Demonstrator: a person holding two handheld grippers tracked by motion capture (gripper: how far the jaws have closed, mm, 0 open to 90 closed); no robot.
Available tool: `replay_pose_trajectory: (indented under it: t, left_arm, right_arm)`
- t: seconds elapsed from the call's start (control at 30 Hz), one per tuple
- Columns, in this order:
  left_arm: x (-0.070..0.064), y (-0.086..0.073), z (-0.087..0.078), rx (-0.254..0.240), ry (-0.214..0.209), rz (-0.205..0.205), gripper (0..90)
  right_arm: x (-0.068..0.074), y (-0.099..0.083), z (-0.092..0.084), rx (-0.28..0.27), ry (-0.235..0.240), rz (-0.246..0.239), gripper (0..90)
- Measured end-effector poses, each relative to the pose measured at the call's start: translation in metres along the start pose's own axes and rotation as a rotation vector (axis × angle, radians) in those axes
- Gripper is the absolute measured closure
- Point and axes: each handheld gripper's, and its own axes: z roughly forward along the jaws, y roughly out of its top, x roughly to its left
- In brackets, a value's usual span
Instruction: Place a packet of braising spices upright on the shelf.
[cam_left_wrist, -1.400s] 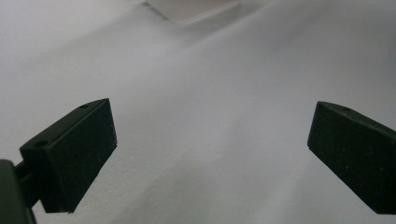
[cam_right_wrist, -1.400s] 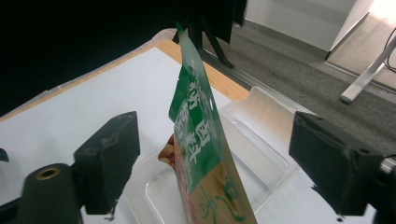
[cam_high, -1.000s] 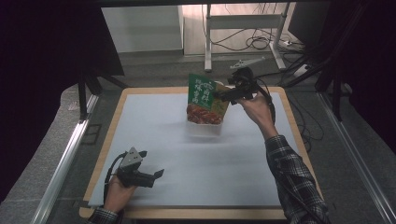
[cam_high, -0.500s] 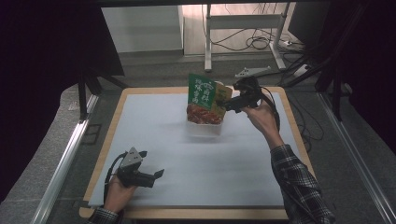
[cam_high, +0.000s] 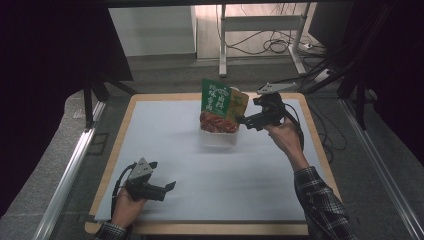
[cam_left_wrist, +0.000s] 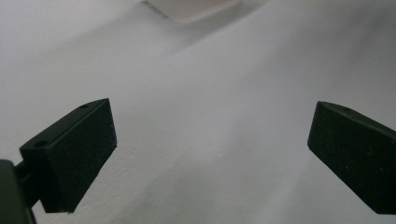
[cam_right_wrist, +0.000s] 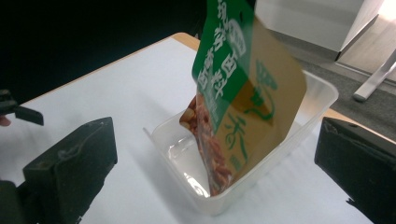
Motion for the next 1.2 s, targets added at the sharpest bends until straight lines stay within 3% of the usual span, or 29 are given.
replay_pose_trajectory:
  t: [0.5, 1.2]
  left_arm:
    - [0.0, 0.0, 0.0, 0.002, 0.001, 0.001, 1.1]
    - [0.0, 0.0, -0.001, -0.003, -0.005, -0.001, 1.1]
  right_arm:
    - [0.012, -0.035, -0.003, 0.025, 0.006, -0.019, 0.0]
    - [0.021, -0.067, -0.017, 0.025, -0.041, -0.021, 0.0]
